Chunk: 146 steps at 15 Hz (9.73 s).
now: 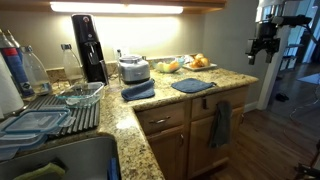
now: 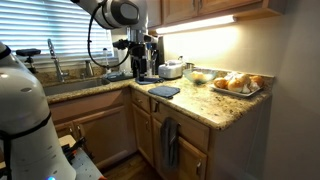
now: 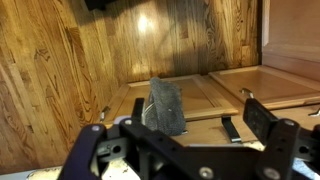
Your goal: Pick up the blue cloth on the right side of the counter, hang the cloth on the right drawer
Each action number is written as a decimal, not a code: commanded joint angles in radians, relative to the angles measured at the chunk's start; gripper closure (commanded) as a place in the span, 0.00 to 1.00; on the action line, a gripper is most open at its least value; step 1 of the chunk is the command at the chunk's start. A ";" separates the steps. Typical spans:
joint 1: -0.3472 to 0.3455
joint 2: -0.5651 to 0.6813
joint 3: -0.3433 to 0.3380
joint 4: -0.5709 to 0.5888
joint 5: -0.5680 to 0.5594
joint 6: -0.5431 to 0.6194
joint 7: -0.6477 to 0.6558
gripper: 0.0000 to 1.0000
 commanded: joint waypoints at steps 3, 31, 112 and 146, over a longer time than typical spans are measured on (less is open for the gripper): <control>-0.019 0.095 0.038 0.076 0.065 0.068 0.221 0.00; 0.098 0.592 0.019 0.306 0.005 0.508 0.725 0.00; 0.138 0.827 -0.085 0.548 0.083 0.500 0.982 0.61; 0.141 0.506 -0.094 0.269 -0.181 0.709 0.832 0.94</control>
